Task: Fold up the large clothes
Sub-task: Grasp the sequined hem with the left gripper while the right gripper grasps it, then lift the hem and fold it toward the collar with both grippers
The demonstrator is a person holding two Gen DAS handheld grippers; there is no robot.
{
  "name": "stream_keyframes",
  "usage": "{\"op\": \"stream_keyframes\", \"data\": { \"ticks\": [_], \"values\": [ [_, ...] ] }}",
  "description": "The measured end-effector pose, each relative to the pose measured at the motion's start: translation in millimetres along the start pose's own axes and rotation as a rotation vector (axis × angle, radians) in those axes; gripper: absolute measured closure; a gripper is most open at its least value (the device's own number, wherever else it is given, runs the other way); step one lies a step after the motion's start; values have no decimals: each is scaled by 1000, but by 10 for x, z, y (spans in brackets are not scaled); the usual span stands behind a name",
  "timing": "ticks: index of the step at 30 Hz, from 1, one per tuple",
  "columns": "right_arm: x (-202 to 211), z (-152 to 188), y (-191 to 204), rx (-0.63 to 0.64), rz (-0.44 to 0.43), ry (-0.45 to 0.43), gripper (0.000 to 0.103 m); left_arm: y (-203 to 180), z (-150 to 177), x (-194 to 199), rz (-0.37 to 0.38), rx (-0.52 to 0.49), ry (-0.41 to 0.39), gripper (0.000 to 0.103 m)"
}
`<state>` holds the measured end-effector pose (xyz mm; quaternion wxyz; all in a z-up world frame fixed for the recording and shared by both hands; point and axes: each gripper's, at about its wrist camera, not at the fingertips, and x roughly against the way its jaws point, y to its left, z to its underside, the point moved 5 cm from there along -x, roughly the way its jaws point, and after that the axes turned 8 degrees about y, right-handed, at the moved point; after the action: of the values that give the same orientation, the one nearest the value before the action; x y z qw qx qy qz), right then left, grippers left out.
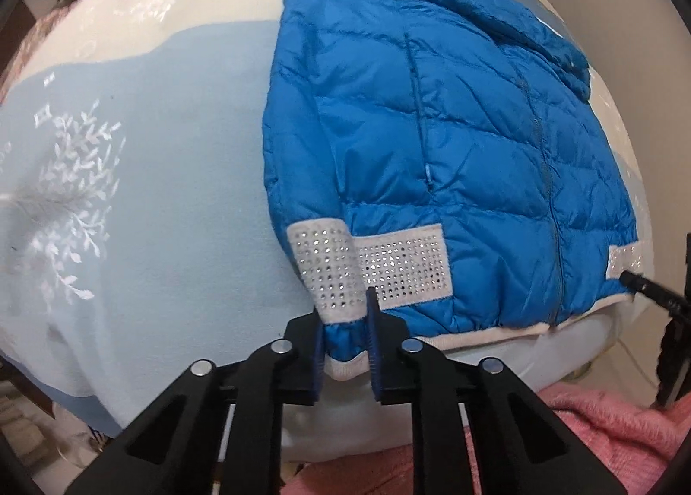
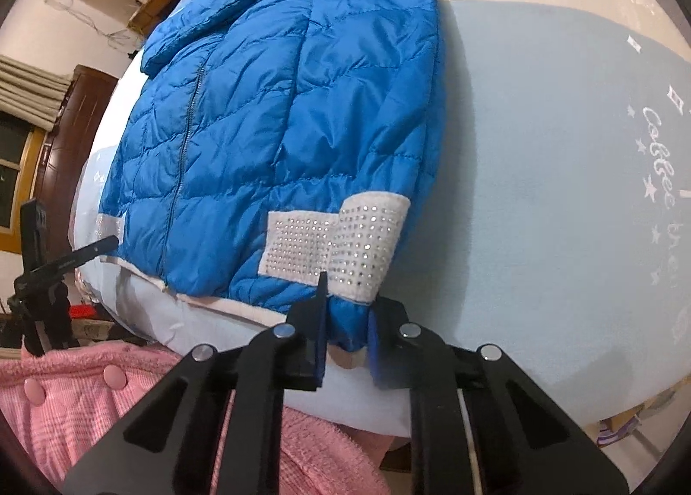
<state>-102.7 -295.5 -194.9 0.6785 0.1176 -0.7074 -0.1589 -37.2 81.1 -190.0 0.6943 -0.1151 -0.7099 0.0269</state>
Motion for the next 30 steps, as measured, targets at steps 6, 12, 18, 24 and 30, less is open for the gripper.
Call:
{"op": "stream_keyframes", "data": {
  "ticks": [6,12,18,24,30],
  "values": [
    [6,12,-6,1,-1,17,90,85,70,29,31,12,13,89],
    [151,-119,19,-10,-33,-14,92,130,-89,300,123,32,-23,90],
    [445,-410,94,-1,-66,-63,93,159,-308,665,199,26,-72,90],
    [698,-873,21,-29,-111,-107,93,49,-798,933,239,13,-128,90],
    [803,-1412,-47,-37,-112,-119,93,19,-1410,1012,251,18,-169,89]
  ]
}}
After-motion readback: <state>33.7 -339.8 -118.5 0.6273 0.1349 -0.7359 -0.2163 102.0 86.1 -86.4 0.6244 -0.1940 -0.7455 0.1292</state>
